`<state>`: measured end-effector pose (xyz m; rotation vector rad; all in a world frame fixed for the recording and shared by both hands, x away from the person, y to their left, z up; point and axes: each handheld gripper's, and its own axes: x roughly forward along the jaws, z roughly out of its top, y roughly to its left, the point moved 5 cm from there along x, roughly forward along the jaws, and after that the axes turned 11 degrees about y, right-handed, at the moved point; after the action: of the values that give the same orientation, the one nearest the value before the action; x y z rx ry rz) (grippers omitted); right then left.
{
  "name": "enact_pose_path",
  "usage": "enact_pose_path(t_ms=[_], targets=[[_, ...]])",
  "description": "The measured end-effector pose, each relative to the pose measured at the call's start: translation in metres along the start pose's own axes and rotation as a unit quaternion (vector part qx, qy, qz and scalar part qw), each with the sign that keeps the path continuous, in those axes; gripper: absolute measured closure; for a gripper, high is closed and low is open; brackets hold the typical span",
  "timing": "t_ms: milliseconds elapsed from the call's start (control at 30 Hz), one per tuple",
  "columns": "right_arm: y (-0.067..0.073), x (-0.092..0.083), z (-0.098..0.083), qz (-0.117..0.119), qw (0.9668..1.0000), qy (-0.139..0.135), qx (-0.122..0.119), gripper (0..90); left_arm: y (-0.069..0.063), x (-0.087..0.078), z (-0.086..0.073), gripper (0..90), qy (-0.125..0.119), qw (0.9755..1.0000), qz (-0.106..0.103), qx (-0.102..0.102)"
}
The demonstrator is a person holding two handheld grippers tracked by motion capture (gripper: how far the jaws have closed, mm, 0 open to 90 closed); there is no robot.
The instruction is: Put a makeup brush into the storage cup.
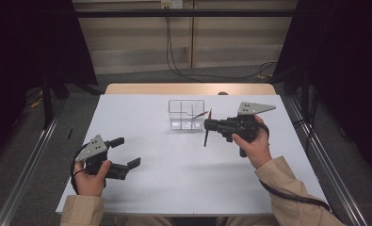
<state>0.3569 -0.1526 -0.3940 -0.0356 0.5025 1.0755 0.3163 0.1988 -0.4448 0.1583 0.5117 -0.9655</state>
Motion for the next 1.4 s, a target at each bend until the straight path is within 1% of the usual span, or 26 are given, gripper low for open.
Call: enact_pose_path(t_ms=[133,300,333,467,733,800,967,1033,1133,1267,1400], targets=[[-0.003,0.000,0.003,-0.007,1.0000,-0.003,-0.003,83.7,-0.002,0.001,-0.001,0.0,0.002,1.0000,-0.002,0.000],[-0.010,-0.002,0.006,-0.017,0.9998,-0.005,0.000,83.6,-0.002,0.001,0.000,0.0,0.001,1.0000,-0.005,0.002],[-0.011,-0.002,0.007,-0.021,0.9998,-0.006,0.000,83.7,-0.002,0.001,0.000,0.0,0.001,1.0000,-0.003,0.001],[-0.016,-0.004,0.011,-0.028,0.9996,-0.009,0.000,83.6,-0.003,0.003,-0.001,0.1,0.001,0.9999,-0.011,0.006],[-0.021,-0.002,0.021,-0.038,0.9991,-0.018,-0.004,83.6,-0.004,0.001,-0.004,0.1,0.004,1.0000,-0.008,0.001],[-0.023,-0.001,0.024,-0.041,0.9989,-0.020,-0.005,83.6,-0.005,0.001,-0.004,0.1,0.005,0.9999,-0.012,0.002],[-0.027,0.001,0.030,-0.050,0.9983,-0.028,-0.006,83.7,-0.005,0.000,-0.007,0.2,0.007,0.9999,-0.012,0.001],[-0.028,0.002,0.033,-0.056,0.9980,-0.031,-0.005,83.7,-0.004,-0.002,-0.007,0.2,0.007,0.9999,-0.008,-0.001],[-0.031,0.004,0.035,-0.061,0.9975,-0.035,-0.005,83.7,-0.004,-0.003,-0.007,0.2,0.003,1.0000,-0.007,0.000],[-0.033,0.006,0.038,-0.071,0.9968,-0.037,-0.007,83.7,-0.004,-0.003,-0.007,0.2,0.004,0.9999,-0.011,-0.001],[-0.037,0.007,0.042,-0.082,0.9958,-0.040,-0.008,83.7,-0.004,-0.002,-0.007,0.2,0.005,0.9999,-0.010,-0.001]])
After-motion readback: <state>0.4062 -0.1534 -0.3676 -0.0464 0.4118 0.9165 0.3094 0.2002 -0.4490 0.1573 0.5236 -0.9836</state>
